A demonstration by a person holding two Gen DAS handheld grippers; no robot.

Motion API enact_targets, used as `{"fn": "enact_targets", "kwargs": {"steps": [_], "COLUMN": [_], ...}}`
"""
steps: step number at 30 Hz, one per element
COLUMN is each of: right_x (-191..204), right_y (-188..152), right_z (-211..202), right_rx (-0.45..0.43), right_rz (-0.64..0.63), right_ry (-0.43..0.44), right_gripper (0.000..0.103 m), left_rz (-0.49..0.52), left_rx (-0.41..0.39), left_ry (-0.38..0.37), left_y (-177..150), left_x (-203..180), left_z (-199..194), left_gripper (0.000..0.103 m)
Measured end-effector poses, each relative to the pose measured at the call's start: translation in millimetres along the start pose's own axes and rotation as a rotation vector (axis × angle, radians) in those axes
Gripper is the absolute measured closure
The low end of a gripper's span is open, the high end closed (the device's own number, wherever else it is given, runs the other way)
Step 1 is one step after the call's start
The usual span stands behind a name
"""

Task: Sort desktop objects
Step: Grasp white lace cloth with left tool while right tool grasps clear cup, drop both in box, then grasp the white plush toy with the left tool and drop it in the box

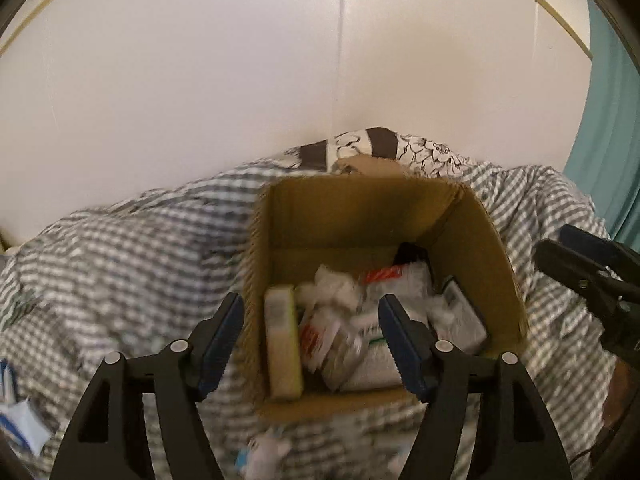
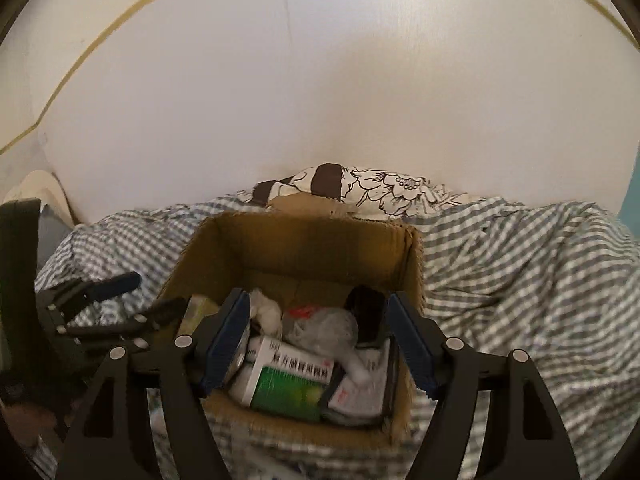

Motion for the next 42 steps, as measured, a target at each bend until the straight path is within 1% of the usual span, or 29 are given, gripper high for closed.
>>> {"fn": "enact_targets", "kwargs": {"steps": [2,3,5,8,9,12,15,18,21,23,27,29,31,33,34,35,36,38,41,42], "right_x": [3.0,5.1,8.6,12.3,13.1,14.8,14.0,11.8,8.7,6.2,0.7,-2.4,-5.7,-9.5,-10.7,-11.3,-10.9,-10.5,-10.6,-10.9], "right_y": [-11.5,-18.0,-31.8,-57.1,-66.8,-99.2,-131.4,-160.7,-185.8,-194.6,-202.4,-206.0,-211.9,-219.9,-220.6,-220.4,-220.8,-223.1,-223.5,-222.8], "right_z": [-19.9,-29.8,-46.0,-58.4,-59.8,-54.2,-41.2,-22.2,4.6,20.1,41.7,51.7,61.6,70.7,72.4,72.6,73.0,74.0,69.6,66.9], "right_rx": [0.005,0.008,0.011,0.033,0.043,0.092,0.134,0.179,0.245,0.289,0.338,0.365,0.399,0.440,0.442,0.438,0.442,0.454,0.446,0.438], "right_rz": [-0.008,-0.013,-0.018,-0.016,-0.012,-0.002,0.011,0.042,0.051,0.063,0.107,0.125,0.141,0.150,0.152,0.150,0.145,0.140,0.129,0.127], "right_ry": [0.005,0.009,0.017,0.033,0.037,0.043,0.050,0.057,0.042,0.038,0.044,0.041,0.034,0.019,0.014,0.009,0.007,0.004,-0.010,-0.015], "right_gripper": [0.032,0.032,0.032,0.032,0.032,0.032,0.032,0.032,0.032,0.032,0.032,0.032,0.032,0.032,0.033,0.037,0.045,0.056,0.062,0.067], "left_rz": [0.000,0.000,-0.002,-0.026,-0.039,-0.045,-0.063,-0.102,-0.139,-0.170,-0.230,-0.235,-0.225,-0.208,-0.201,-0.200,-0.200,-0.203,-0.200,-0.199], "left_rx": [0.005,0.013,0.027,0.061,0.082,0.150,0.203,0.252,0.283,0.294,0.310,0.328,0.364,0.404,0.417,0.422,0.422,0.420,0.411,0.399], "left_ry": [0.015,0.026,0.042,0.057,0.064,0.079,0.117,0.117,0.128,0.110,0.091,0.085,0.081,0.101,0.107,0.104,0.095,0.084,0.081,0.078], "left_y": [-13.9,-26.2,-42.7,-77.4,-94.2,-129.8,-162.4,-180.1,-187.0,-185.1,-179.7,-180.2,-185.5,-193.3,-196.2,-197.3,-197.7,-198.3,-199.6,-199.1], "left_x": [6.7,11.7,17.0,26.2,28.6,31.4,39.6,46.4,55.8,58.2,61.5,60.8,58.9,58.9,59.0,58.9,58.7,58.9,59.2,58.9], "left_z": [-15.8,-25.0,-32.6,-37.0,-33.9,-19.3,-2.8,12.5,28.5,39.3,66.1,78.5,92.3,102.9,106.9,108.8,110.1,110.9,107.9,105.0], "left_gripper": [0.028,0.028,0.028,0.028,0.028,0.028,0.028,0.028,0.028,0.028,0.028,0.028,0.028,0.028,0.028,0.029,0.029,0.041,0.043,0.043]}}
Point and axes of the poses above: each gripper's, at about its wrist camera, not at the fingertips, and z roughly the way its jaws point, x to its left, y to its top, the point moved 7 cm from there along z, roughly the way its jaws point
